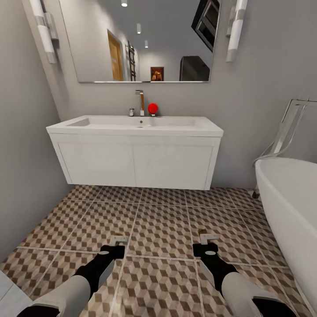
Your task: Take the four mousetraps from the cabinet in the bathroom and place them on the bathroom floor. Make sure all four end up on the same floor surface, and ensure that at least two of them are either under or directly next to the same bathroom sink.
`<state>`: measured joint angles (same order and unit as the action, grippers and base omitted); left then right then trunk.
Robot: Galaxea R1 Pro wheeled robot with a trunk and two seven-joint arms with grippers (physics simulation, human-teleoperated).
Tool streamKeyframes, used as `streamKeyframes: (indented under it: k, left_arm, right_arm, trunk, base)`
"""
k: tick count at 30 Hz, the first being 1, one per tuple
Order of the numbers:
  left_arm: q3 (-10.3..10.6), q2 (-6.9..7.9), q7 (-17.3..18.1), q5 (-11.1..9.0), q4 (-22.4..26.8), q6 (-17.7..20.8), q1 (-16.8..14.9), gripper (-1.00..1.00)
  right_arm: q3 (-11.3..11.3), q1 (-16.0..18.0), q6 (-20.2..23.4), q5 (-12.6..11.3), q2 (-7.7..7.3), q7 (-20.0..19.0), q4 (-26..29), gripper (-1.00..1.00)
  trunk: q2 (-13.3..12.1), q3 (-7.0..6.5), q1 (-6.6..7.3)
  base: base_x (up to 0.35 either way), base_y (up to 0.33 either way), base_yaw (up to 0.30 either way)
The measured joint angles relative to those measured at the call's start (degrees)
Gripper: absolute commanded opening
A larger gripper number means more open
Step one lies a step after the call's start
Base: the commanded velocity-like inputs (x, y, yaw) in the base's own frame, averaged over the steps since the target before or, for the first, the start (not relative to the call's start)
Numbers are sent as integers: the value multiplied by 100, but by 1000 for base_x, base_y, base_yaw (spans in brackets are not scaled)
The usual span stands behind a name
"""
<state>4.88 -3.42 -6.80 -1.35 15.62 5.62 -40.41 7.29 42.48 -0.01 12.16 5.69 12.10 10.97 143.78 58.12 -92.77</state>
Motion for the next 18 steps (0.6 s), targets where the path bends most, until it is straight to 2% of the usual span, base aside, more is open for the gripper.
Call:
streamKeyframes:
  k: [5,15,18]
  left_arm:
    - [-21,15,-12,-22,-9,-157,-2,-100]
    - [10,26,70,-148,61,-182,-2,-100]
    - [13,89,112,-163,197,-158,-2,-100]
  right_arm:
    - [4,3,-3,1,-2,1,2,-100]
    - [6,3,17,-7,-2,1,2,-100]
    - [9,4,24,-8,2,1,1,-100]
  trunk:
    - [0,0,0]
    - [0,0,0]
    - [0,0,0]
  base:
    - [0,0,0]
    - [0,0,0]
    - [0,0,0]
